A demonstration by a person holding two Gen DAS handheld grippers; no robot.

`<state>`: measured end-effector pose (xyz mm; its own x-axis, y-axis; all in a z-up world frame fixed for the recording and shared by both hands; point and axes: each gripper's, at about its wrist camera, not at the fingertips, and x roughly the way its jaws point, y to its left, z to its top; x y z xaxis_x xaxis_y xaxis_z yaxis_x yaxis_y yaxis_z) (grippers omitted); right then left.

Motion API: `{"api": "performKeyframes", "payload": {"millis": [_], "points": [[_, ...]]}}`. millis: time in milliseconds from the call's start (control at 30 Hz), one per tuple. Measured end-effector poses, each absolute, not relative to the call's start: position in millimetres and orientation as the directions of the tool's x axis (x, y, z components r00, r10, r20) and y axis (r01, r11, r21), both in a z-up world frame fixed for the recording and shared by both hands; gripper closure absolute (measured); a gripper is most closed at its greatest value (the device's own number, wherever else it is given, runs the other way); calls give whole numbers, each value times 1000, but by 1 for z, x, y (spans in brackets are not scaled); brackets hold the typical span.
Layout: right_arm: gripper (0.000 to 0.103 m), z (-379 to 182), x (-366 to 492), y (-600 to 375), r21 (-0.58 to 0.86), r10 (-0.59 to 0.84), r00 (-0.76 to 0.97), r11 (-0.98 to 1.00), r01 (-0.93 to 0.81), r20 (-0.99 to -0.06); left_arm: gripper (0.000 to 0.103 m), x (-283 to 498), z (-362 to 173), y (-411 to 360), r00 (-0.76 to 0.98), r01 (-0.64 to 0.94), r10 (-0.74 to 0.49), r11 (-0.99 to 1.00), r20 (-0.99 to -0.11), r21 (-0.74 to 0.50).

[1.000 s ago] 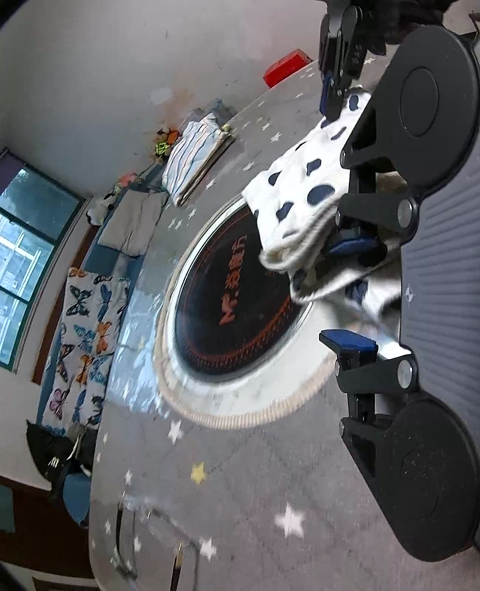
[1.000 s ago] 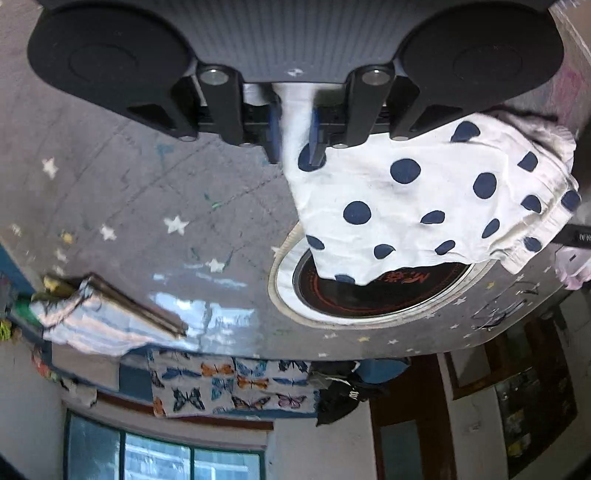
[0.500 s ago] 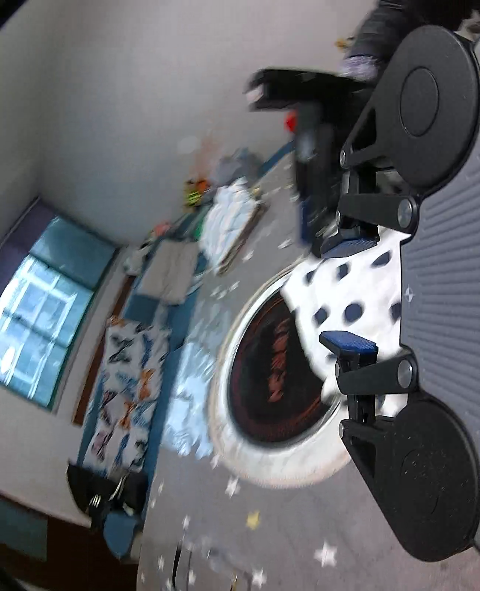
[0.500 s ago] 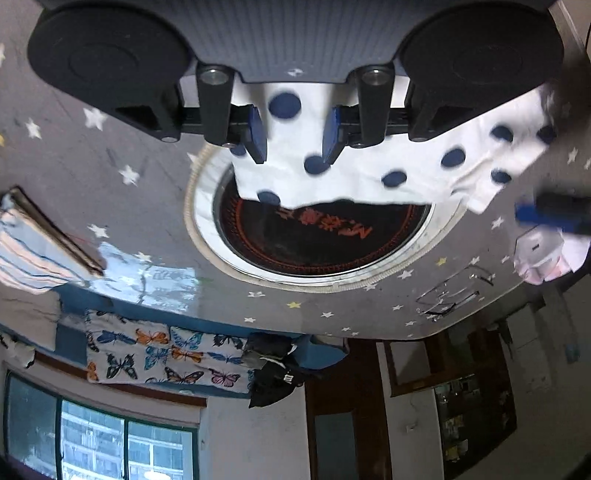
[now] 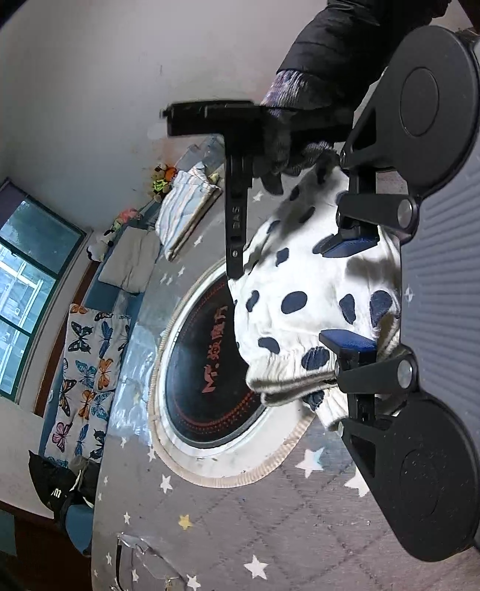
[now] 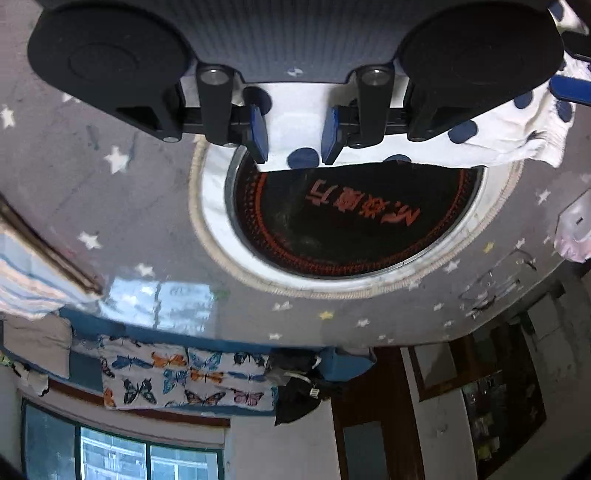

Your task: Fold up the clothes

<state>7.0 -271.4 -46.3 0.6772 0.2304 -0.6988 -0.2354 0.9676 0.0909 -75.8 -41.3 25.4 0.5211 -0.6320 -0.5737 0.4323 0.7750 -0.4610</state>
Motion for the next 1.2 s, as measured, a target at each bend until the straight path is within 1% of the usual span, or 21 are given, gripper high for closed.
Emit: {"api": "performKeyframes", "payload": {"millis": [100,200,300,467,600,733,767,800,833,900,933,1000,1133,1167,1200], "points": [[71,-32,-11,-271,75,256,678,956,-285,-689,55,-79,32,-41,538,436,-637,771,-553,-464],[69,-22,-37,-269,85,316,650,929,-360,-691,55,-85,35,-41,543,444,-641,768,-543,-462],[68,-20,-69,-269,56,324,645,915,-400,-692,55,-91,34,-43,551,454,-628,778,-550,-434],[68,-33,-113,-282,14,281,657,925,-380,-700,55,-93,28,-45,551,452,-615,788,-564,-418],[68,-48,-127,-299,26,256,653,940,-340,-713,52,-94,25,-48,557,465,-608,792,-565,-394],[66,-35,-129,-298,21,264,673,938,-347,-690,49,-97,28,-49,568,463,-604,796,-559,-390],[65,-31,-129,-297,16,267,680,936,-352,-683,44,-98,30,-48,572,461,-605,796,-555,-393],[62,-28,-128,-295,11,272,687,933,-359,-674,37,-99,33,-48,577,461,-607,794,-546,-396],[55,-26,-126,-293,10,276,692,932,-362,-667,33,-101,36,-47,586,461,-607,795,-537,-395],[54,-26,-120,-289,15,282,701,932,-361,-656,25,-104,40,-46,608,456,-594,804,-527,-381],[54,-25,-117,-287,17,285,705,932,-361,-650,23,-104,41,-45,615,452,-589,808,-523,-378],[53,-26,-112,-283,41,305,702,930,-366,-643,12,-104,42,-41,631,437,-575,818,-521,-374],[50,-30,-105,-265,61,351,687,911,-409,-637,5,-102,43,-30,663,396,-541,840,-517,-372],[48,-30,-104,-261,62,361,684,905,-420,-635,0,-102,44,-27,670,389,-538,841,-512,-375],[43,-30,-105,-257,63,370,680,900,-431,-632,0,-101,45,-25,677,382,-534,843,-507,-379]]}}
